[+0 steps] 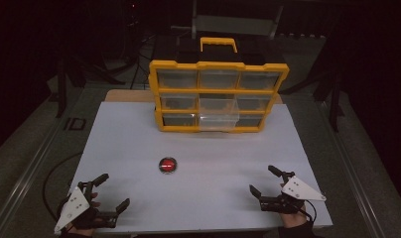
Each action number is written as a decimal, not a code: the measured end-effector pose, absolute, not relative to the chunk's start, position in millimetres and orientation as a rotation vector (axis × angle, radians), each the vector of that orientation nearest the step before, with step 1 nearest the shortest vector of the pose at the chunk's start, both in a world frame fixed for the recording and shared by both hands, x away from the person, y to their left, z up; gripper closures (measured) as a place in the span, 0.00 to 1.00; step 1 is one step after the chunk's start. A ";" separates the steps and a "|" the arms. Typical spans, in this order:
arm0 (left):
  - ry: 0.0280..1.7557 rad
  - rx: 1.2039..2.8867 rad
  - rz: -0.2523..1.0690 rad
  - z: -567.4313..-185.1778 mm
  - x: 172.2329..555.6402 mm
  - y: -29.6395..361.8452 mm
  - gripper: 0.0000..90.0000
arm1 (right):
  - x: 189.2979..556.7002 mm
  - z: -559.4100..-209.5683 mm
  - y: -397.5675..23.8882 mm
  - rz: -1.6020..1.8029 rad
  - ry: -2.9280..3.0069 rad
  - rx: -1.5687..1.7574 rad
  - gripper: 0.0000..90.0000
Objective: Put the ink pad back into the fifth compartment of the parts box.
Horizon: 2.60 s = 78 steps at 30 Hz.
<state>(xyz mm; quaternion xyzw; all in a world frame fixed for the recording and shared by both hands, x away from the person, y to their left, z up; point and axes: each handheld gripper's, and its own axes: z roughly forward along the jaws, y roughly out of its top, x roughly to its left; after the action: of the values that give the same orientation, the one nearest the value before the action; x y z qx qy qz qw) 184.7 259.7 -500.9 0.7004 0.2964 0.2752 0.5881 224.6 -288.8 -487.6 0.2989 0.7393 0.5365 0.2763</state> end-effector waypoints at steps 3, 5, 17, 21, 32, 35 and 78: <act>0.690 1.633 0.642 -501.0 184.5 259.8 0.00 | 223.8 -487.1 -288.0 1.438 1.990 0.802 0.10; 0.692 1.634 0.638 -501.3 184.6 259.7 0.00 | 223.0 -486.2 -288.0 1.445 1.986 0.799 0.10; 0.693 1.662 0.623 -498.8 185.7 257.0 0.00 | 220.2 -481.5 -282.7 1.438 2.008 0.772 0.09; 0.687 1.684 0.583 -498.9 187.2 257.2 0.00 | 219.7 -481.7 -281.7 1.438 2.008 0.771 0.09; 0.684 1.685 0.495 -483.6 191.9 255.4 0.00 | 219.5 -481.3 -282.9 1.455 1.986 0.788 0.09; 0.674 1.675 0.490 -468.5 191.1 256.0 0.00 | 220.0 -481.7 -282.2 1.459 1.990 0.790 0.09; 0.568 1.690 0.374 -376.6 249.0 211.7 0.00 | 221.7 -482.5 -279.1 1.476 2.024 0.779 0.09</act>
<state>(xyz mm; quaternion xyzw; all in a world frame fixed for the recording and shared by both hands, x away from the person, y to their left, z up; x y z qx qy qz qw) 249.0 211.7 -376.6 0.7328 0.2462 0.1621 0.6132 221.7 -279.1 -482.5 0.2871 0.7458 0.5439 0.2560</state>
